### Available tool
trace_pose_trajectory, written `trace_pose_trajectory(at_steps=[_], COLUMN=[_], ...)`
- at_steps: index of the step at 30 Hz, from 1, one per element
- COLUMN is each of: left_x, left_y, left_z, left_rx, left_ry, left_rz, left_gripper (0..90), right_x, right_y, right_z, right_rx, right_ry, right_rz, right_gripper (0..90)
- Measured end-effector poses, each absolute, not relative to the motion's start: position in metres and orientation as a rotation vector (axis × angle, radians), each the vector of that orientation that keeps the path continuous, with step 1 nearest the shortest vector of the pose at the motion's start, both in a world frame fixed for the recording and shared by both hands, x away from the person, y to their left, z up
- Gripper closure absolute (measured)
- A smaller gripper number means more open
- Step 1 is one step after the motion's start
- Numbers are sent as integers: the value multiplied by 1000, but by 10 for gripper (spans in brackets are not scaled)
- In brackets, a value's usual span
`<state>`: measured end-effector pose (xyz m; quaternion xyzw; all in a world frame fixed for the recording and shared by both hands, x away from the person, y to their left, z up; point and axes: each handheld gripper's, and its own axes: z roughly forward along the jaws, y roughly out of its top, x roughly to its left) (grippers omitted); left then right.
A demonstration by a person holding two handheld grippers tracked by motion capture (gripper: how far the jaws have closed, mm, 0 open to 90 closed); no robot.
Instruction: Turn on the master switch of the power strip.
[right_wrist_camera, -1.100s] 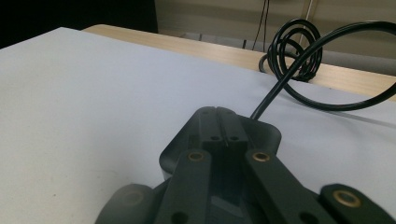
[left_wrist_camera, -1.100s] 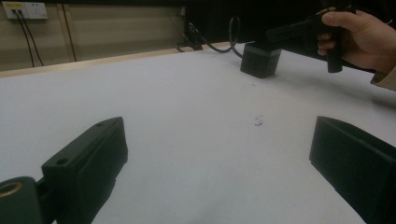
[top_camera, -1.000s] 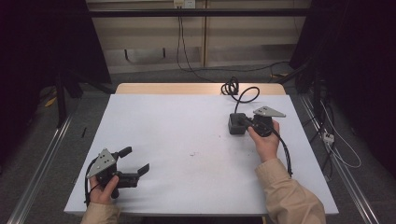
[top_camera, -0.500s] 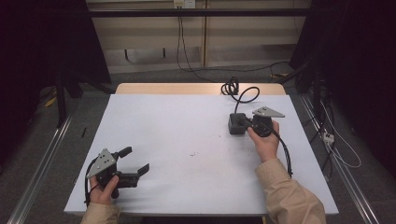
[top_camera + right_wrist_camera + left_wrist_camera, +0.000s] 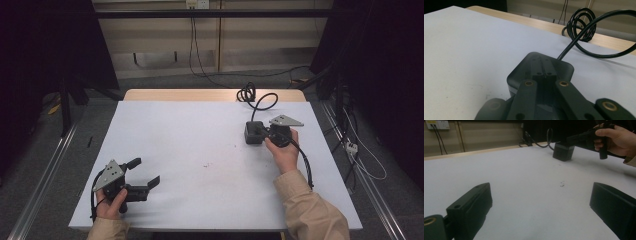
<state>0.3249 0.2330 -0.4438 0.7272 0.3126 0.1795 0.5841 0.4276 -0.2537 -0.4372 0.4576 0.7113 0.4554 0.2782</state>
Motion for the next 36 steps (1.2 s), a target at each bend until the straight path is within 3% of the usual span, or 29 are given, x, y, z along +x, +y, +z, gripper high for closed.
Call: trace_pose_trajectory(at_steps=[36], left_x=[323], left_y=[233], left_z=[-443], left_rx=[1692], left_ry=[726], left_rz=[422], left_gripper=[38], right_x=[426], right_y=[-252], right_z=[-439], right_rx=[1240], right_ry=[1897], right_rz=[1212], right_gripper=[900])
